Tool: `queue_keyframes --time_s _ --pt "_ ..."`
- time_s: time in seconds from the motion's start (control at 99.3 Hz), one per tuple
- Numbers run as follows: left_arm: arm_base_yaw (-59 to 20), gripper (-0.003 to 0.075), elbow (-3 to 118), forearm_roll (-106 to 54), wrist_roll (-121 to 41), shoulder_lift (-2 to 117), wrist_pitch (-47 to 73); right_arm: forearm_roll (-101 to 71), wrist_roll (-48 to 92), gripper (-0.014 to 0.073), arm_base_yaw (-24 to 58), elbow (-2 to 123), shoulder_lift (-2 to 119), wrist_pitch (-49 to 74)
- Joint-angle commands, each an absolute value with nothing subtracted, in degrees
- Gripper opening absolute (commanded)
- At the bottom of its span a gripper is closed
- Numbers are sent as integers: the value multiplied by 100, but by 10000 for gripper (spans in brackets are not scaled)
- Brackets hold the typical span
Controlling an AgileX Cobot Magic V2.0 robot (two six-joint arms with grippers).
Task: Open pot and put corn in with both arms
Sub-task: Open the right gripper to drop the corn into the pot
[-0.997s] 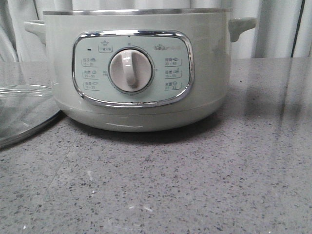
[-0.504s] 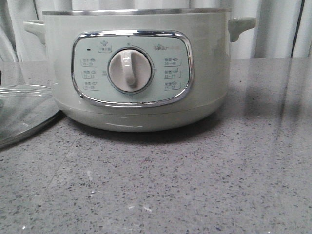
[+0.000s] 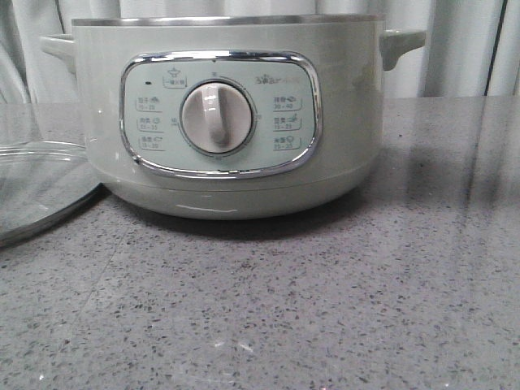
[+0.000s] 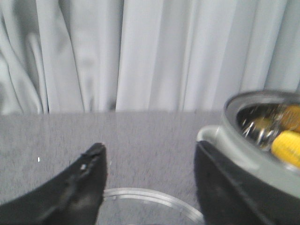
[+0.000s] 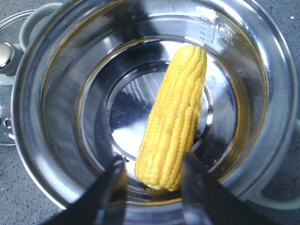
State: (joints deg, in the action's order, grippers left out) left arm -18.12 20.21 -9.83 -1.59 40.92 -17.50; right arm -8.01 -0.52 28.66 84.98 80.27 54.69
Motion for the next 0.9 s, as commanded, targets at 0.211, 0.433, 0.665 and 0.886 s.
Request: queue_keyframes --time_s 0.211,0.433,0.665,0.886 --pt "-1850 -21 2173 -1017 -137 2221 -829 -756 0 -70 2865 7755 7199 4715" --pt "-1850 -20 2173 -1017 -137 1009 187 -447 0 -70 2877 6383 6349 3779" --pt "-1850 -20 2173 -1017 -137 237 1310 -192 0 -70 2877 4588 4952 2222" --pt "-1850 -20 2160 -1017 -137 74 1500 -159 0 -70 2877 3439 3415 1755"
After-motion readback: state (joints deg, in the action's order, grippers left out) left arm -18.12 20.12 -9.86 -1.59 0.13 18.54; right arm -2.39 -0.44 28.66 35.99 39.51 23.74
